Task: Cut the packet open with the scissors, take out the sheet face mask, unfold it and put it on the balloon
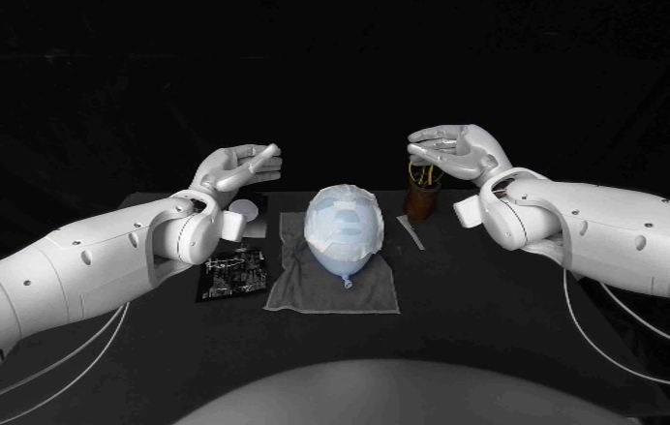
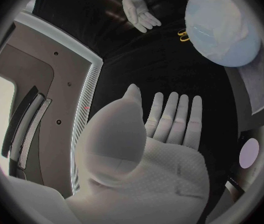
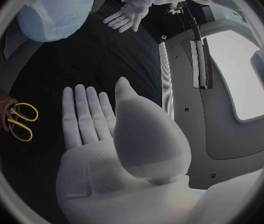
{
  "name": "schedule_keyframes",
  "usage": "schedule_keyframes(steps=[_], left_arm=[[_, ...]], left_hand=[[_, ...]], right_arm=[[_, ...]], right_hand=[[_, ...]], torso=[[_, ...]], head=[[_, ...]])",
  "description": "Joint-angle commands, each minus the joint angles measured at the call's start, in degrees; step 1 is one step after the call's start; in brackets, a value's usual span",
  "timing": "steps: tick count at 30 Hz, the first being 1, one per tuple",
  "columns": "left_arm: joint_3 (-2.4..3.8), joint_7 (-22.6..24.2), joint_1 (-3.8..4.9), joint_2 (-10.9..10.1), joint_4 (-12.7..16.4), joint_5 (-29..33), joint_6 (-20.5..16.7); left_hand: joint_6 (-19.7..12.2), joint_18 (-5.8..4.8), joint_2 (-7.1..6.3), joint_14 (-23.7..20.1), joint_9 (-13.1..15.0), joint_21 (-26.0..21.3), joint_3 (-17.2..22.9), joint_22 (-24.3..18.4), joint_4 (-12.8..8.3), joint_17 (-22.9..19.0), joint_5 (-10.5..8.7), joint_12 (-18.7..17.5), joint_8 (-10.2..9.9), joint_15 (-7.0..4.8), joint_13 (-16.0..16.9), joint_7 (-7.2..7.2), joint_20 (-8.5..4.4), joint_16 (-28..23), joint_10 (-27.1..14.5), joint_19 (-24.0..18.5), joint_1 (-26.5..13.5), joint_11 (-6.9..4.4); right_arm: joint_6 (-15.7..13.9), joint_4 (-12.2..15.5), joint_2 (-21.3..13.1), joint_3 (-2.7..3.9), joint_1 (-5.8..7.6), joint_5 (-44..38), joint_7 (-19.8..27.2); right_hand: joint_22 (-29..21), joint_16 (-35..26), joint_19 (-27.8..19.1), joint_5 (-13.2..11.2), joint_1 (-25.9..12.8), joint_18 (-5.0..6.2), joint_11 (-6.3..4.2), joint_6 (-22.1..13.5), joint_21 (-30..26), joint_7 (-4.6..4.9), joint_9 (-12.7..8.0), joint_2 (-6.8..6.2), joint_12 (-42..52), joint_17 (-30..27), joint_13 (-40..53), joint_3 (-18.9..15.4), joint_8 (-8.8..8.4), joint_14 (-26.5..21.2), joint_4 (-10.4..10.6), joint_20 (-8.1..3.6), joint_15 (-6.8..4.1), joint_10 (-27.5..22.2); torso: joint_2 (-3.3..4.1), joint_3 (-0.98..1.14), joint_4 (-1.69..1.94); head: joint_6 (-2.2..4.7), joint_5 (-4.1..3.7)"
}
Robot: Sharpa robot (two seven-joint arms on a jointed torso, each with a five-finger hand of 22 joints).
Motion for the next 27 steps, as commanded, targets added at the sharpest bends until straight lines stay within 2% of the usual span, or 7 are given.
schedule_keyframes(steps=[1,10,11,20,22,23,27], left_arm=[[0.1,4.35,0.43,0.28,0.62,7.2,-2.45],[0.09,4.55,1.67,1.86,-0.41,8.77,-5.17],[0.0,2.52,1.46,1.6,-0.27,6.33,-2.97],[0.22,2.6,1.68,1.45,2.59,6.28,-7.58],[0.32,2.64,1.78,1.38,3.99,6.25,-9.84],[0.39,2.66,1.84,1.34,4.82,6.24,-11.18],[0.72,2.78,2.17,1.11,9.11,6.16,-18.1]], left_hand=[[-5.71,-2.32,0.07,-7.25,-1.77,-3.68,-1.36,-1.55,0.09,-2.54,-0.21,-3.3,-4.23,1.71,-0.57,2.03,0.06,-4.04,-9.08,-9.48,-0.02,-1.08],[-9.26,-2.47,0.45,-13.16,-2.84,-6.43,-2.69,-2.13,0.14,-4.47,-0.24,-3.71,-7.03,1.03,-0.79,1.51,0.24,-7.13,-15.49,-17.22,-2.15,-1.92],[-37.22,-5.72,-0.88,-33.68,-11.05,-9.43,2.1,-4.13,-16.63,-11.1,-3.0,-6.44,-24.5,-11.9,-3.59,-10.49,-16.8,-13.13,-47.51,-32.8,-25.55,-12.22],[-37.22,-5.72,-0.88,-33.68,-11.05,-9.43,2.1,-4.13,-16.63,-11.1,-3.0,-6.44,-24.5,-11.9,-3.59,-10.49,-16.8,-13.13,-47.51,-32.8,-40.1,-12.22],[-37.22,-5.72,-0.88,-33.68,-11.05,-9.43,2.1,-4.13,-16.63,-11.1,-3.0,-6.44,-24.5,-11.9,-3.59,-10.49,-16.8,-13.13,-47.51,-32.8,-81.11,-12.22],[-37.22,-5.72,-0.88,-33.68,-11.05,-9.43,2.1,-4.13,-16.63,-11.1,-3.0,-6.44,-24.5,-11.9,-3.59,-10.49,-16.8,-13.13,-47.51,-32.8,-81.11,-12.22],[-37.22,-5.72,-0.88,-33.68,-11.05,-9.43,2.1,-4.13,-16.63,-11.1,-3.0,-6.44,-24.5,-11.9,-3.59,-10.49,-16.8,-13.13,-47.51,-32.8,-81.11,-12.22]], right_arm=[[1.18,-0.81,0.39,0.17,-0.12,7.6,2.73],[1.56,-1.75,1.57,0.29,-0.86,9.45,2.73],[0.3,-1.7,1.35,0.22,-0.77,7.12,1.42],[-4.32,1.91,1.71,2.5,-1.82,9.7,1.84],[-6.59,3.68,1.89,3.62,-2.34,10.96,2.05],[-7.93,4.73,1.99,4.28,-2.64,11.71,2.17],[-13.42,9.01,2.42,6.98,-3.9,14.77,2.66]], right_hand=[[-0.11,-0.4,0.6,0.05,-0.38,0.79,0.14,0.36,-0.49,2.38,-0.34,0.47,-0.58,-0.24,-0.09,-0.06,-0.48,0.65,-0.14,0.04,0.0,0.6],[-0.21,-2.7,0.27,0.09,-2.15,0.64,0.58,0.3,-2.43,2.77,-1.72,0.8,-2.93,-1.59,-0.12,-0.8,-2.18,0.3,0.18,0.29,0.46,0.53],[-3.87,-13.98,-46.46,-2.99,-27.01,-9.81,-10.96,-43.94,-8.89,-11.35,-17.16,0.36,-7.18,-11.9,-3.72,-0.87,-15.72,-49.98,-14.5,-16.09,-9.52,-54.87],[-3.87,-13.98,-46.46,-2.99,-42.54,-9.81,-10.96,-43.94,-8.89,-11.35,-17.16,0.36,-7.18,-11.9,-3.72,-0.87,-15.72,-49.98,-14.5,-16.09,-9.52,-54.87],[-3.87,-13.98,-46.46,-2.99,-45.96,-9.81,-10.96,-43.94,-8.89,-11.35,-17.16,0.36,-7.18,-11.9,-3.72,-0.87,-15.72,-49.98,-14.5,-16.09,-9.52,-54.87],[-3.87,-13.98,-46.46,-2.99,-86.17,-9.81,-10.96,-43.94,-8.89,-11.35,-17.16,0.36,-7.18,-11.9,-3.72,-0.87,-15.72,-49.98,-14.5,-16.09,-9.52,-54.87],[-3.87,-13.98,-46.46,-2.99,-86.17,-9.81,-10.96,-43.94,-8.89,-11.35,-17.16,0.36,-7.18,-11.9,-3.72,-0.87,-15.72,-49.98,-14.5,-16.09,-9.52,-54.87]], torso=[[-1.03,-0.63,0.18],[-2.11,-0.6,0.45],[-1.71,-0.6,0.33],[0.21,-0.11,0.66],[1.16,0.13,0.82],[1.72,0.27,0.91],[4.73,1.04,1.42]], head=[[0.0,0.19],[0.0,0.87],[0.0,0.58],[2.31,0.56],[3.45,0.55],[4.12,0.54],[7.74,0.51]])
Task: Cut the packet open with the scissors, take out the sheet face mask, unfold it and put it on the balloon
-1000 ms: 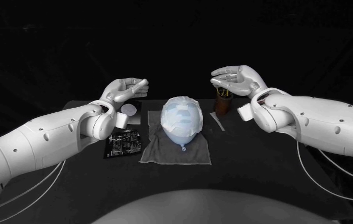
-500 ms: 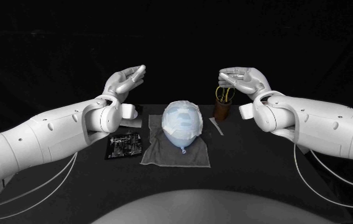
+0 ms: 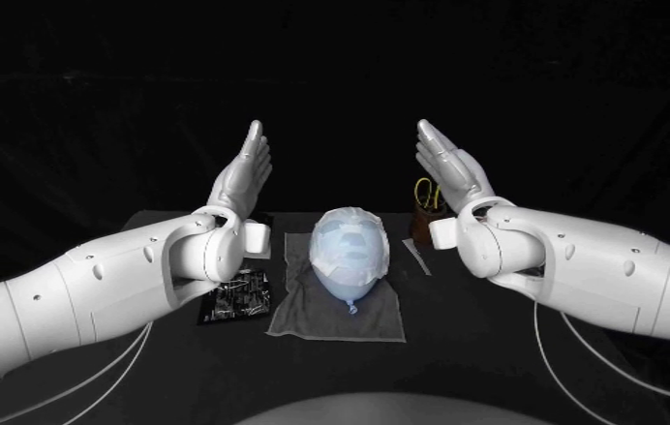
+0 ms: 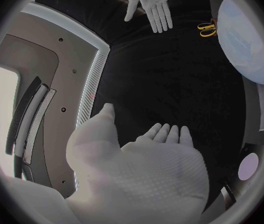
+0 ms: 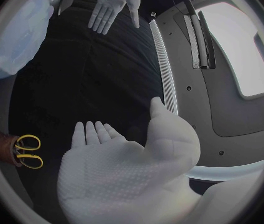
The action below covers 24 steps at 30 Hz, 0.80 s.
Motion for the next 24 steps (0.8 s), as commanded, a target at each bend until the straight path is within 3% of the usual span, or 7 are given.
schedule_keyframes(steps=[1,6,12,15,24], left_arm=[[0.25,0.54,0.33,-0.11,3.13,-0.31,-10.32],[0.52,0.64,0.59,-0.29,6.69,-0.37,-16.05],[0.63,0.68,0.7,-0.37,8.16,-0.4,-18.43],[0.63,0.68,0.7,-0.37,8.16,-0.4,-18.43],[0.63,0.68,0.7,-0.37,8.16,-0.4,-18.43]], left_hand=[[-2.8,-0.8,-0.19,-2.23,-0.79,-0.6,0.39,-0.22,-1.7,-0.65,-0.41,-0.44,-1.71,-1.03,-0.29,-1.1,-1.78,-0.66,-3.13,-1.39,-22.99,-0.95],[-2.8,-0.8,-0.19,-2.23,-0.79,-0.6,0.39,-0.22,-1.7,-0.65,-0.41,-0.44,-1.71,-1.03,-0.29,-1.1,-1.78,-0.66,-3.13,-1.39,-22.99,-0.95],[-2.8,-0.8,-0.19,-2.23,-0.79,-0.6,0.39,-0.22,-1.7,-0.65,-0.41,-0.44,-1.71,-1.03,-0.29,-1.1,-1.78,-0.66,-3.13,-1.39,-22.99,-0.95],[-2.8,-0.8,-0.19,-2.23,-0.79,-0.6,0.39,-0.22,-1.7,-0.65,-0.41,-0.44,-1.71,-1.03,-0.29,-1.1,-1.78,-0.66,-3.13,-1.39,-22.99,-0.95],[-2.8,-0.8,-0.19,-2.23,-0.79,-0.6,0.39,-0.22,-1.7,-0.65,-0.41,-0.44,-1.71,-1.03,-0.29,-1.1,-1.78,-0.66,-3.13,-1.39,-22.99,-0.95]], right_arm=[[-8.36,2.67,0.29,1.21,-0.77,4.74,1.35],[-11.4,5.04,0.52,2.7,-1.46,6.43,1.62],[-11.66,5.24,0.54,2.83,-1.52,6.57,1.64],[-11.66,5.24,0.54,2.83,-1.52,6.57,1.64],[-11.66,5.24,0.54,2.83,-1.52,6.57,1.64]], right_hand=[[-0.37,-1.23,-4.39,-0.43,-30.4,-1.59,-1.07,-4.14,-0.76,-1.34,-1.44,-0.05,-0.6,-0.97,-0.34,-0.01,-1.27,-4.73,-1.49,-1.54,-0.95,-5.19],[-0.37,-1.23,-4.39,-0.43,-30.4,-1.59,-1.07,-4.14,-0.76,-1.34,-1.44,-0.05,-0.6,-0.97,-0.34,-0.01,-1.27,-4.73,-1.49,-1.54,-0.95,-5.19],[-0.37,-1.23,-4.39,-0.43,-30.4,-1.59,-1.07,-4.14,-0.76,-1.34,-1.44,-0.05,-0.6,-0.97,-0.34,-0.01,-1.27,-4.73,-1.49,-1.54,-0.95,-5.19],[-0.37,-1.23,-4.39,-0.43,-30.4,-1.59,-1.07,-4.14,-0.76,-1.34,-1.44,-0.05,-0.6,-0.97,-0.34,-0.01,-1.27,-4.73,-1.49,-1.54,-0.95,-5.19],[-0.37,-1.23,-4.39,-0.43,-30.4,-1.59,-1.07,-4.14,-0.76,-1.34,-1.44,-0.05,-0.6,-0.97,-0.34,-0.01,-1.27,-4.73,-1.49,-1.54,-0.95,-5.19]], torso=[[3.98,1.02,0.69],[7.34,1.87,1.26],[9.47,2.41,1.62],[9.79,2.5,1.68],[9.81,2.5,1.68]], head=[[3.9,-0.03],[7.93,-0.06],[10.49,-0.08],[10.88,-0.09],[10.89,-0.09]])
